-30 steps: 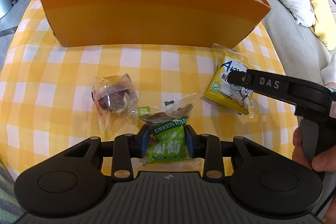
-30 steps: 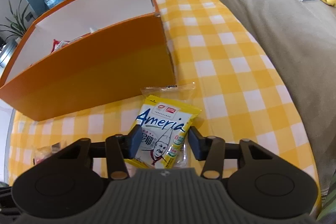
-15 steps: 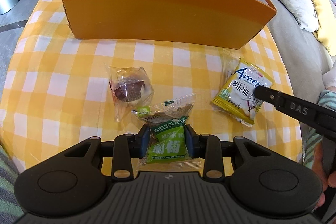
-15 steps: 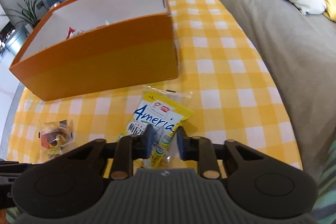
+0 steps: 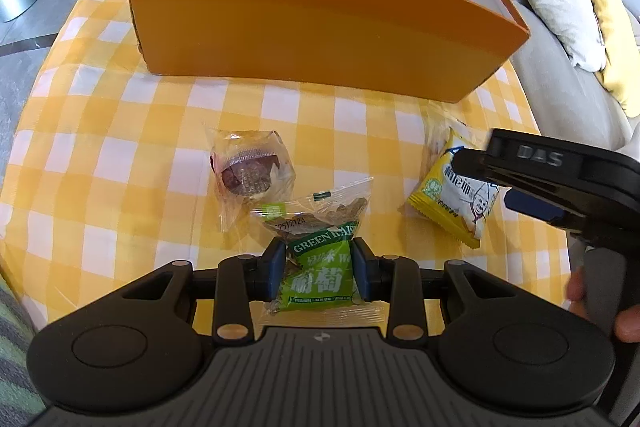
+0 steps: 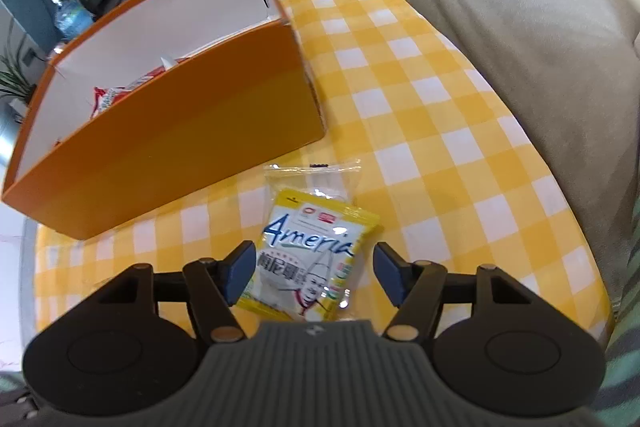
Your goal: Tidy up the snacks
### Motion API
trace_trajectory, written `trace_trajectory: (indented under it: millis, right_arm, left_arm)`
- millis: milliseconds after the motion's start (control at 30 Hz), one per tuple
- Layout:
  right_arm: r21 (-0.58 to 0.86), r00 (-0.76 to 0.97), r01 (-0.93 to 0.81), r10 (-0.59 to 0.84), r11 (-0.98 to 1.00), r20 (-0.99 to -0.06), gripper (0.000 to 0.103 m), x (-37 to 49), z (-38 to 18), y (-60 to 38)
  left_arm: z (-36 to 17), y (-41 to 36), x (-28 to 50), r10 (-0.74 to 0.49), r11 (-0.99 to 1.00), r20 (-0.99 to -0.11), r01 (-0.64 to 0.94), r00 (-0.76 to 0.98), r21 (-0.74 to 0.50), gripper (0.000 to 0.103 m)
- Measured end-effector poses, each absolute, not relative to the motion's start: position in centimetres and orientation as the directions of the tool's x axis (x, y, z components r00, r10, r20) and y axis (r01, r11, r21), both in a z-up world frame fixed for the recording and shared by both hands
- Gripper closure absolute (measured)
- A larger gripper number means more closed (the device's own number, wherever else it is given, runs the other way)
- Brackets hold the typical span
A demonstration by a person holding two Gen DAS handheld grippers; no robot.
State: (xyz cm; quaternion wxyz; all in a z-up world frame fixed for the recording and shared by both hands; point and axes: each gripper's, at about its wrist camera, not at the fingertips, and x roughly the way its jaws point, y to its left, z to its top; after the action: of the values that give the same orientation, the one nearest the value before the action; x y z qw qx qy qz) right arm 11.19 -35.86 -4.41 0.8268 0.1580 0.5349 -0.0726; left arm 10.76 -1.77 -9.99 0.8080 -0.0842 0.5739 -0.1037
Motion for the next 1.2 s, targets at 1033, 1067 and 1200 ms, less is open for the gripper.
trace_trajectory:
  millis: [1033, 1067, 1200]
  right_arm:
    - [0.232, 0.438, 0.161, 0.142, 0.959, -0.888, 0.103, 9.4, -3.7, -35.1]
    - [0.257, 0.435, 0.154, 0.168, 0.954, -0.885, 0.103, 9.2, -3.6, -35.3]
    - [0.317, 0.405, 0.122, 0.244, 0.941, -0.881, 0.103, 8.3, -3.6, -35.5]
  left_arm:
    - [-9.5, -1.4, 10.0, -0.283, 0.959, -0.9, 0.068, 0.333, -0.277, 0.066]
    - [-9.5, -1.4, 10.0, -0.286, 0.958, -0.9, 0.067, 0.33, -0.279, 0.067]
    - [-9.8, -1.1, 9.7, -0.296, 0.955, -0.903, 0.06, 0.313, -0.292, 0.067]
